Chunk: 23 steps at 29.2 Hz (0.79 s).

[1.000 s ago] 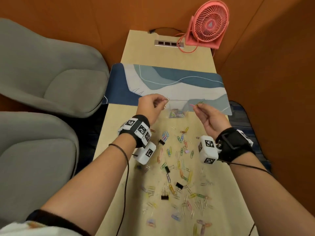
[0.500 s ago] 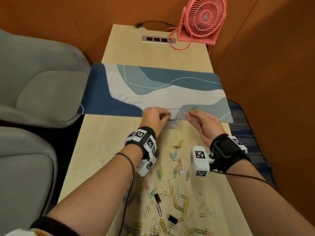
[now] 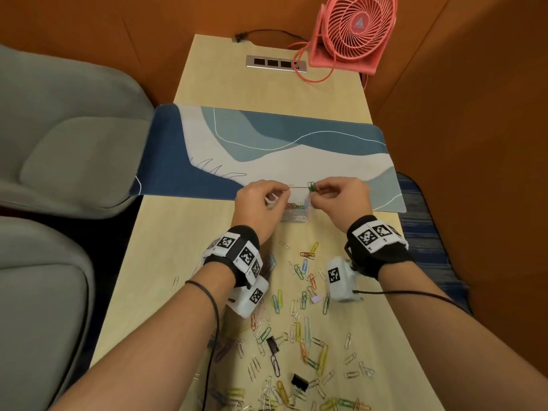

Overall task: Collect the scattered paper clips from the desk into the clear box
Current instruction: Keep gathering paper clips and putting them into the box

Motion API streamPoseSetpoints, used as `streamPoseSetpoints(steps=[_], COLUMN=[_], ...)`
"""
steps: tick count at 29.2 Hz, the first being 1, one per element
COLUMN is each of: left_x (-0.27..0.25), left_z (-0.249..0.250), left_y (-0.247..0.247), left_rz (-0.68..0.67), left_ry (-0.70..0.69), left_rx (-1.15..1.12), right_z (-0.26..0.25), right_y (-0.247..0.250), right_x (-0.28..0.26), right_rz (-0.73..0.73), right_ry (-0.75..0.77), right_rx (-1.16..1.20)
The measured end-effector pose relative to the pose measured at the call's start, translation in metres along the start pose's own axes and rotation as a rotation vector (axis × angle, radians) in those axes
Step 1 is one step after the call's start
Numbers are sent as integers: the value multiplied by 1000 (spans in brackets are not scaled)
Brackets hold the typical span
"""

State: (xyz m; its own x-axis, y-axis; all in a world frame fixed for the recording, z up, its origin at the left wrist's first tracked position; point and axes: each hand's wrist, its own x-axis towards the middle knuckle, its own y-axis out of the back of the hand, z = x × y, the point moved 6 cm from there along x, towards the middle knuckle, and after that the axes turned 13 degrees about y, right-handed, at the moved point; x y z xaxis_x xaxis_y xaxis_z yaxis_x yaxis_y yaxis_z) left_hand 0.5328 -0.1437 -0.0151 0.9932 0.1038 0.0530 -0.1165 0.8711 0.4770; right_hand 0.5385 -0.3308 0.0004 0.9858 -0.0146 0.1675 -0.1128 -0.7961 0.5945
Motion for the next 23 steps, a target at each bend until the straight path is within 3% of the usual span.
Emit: streamPoseSetpoints(steps=[4,13,19,23], left_x=[-15,-45,-72,-112], left_z=[-17,-50,-58,-60], left_y=[14,38,56,74], left_rz=[68,31,-33,-118], left_ry=[-30,51,74,108], left_rx=[6,28,84,147], right_z=[-16,-26,-40,-63], right_y=[-14,-35,-29,-13], right_x=[10,15,6,-41], right_rz=[-166,-344,-326,-260], right_ry=[165,233,250,276], right_rx=[-253,-511,-558,-469])
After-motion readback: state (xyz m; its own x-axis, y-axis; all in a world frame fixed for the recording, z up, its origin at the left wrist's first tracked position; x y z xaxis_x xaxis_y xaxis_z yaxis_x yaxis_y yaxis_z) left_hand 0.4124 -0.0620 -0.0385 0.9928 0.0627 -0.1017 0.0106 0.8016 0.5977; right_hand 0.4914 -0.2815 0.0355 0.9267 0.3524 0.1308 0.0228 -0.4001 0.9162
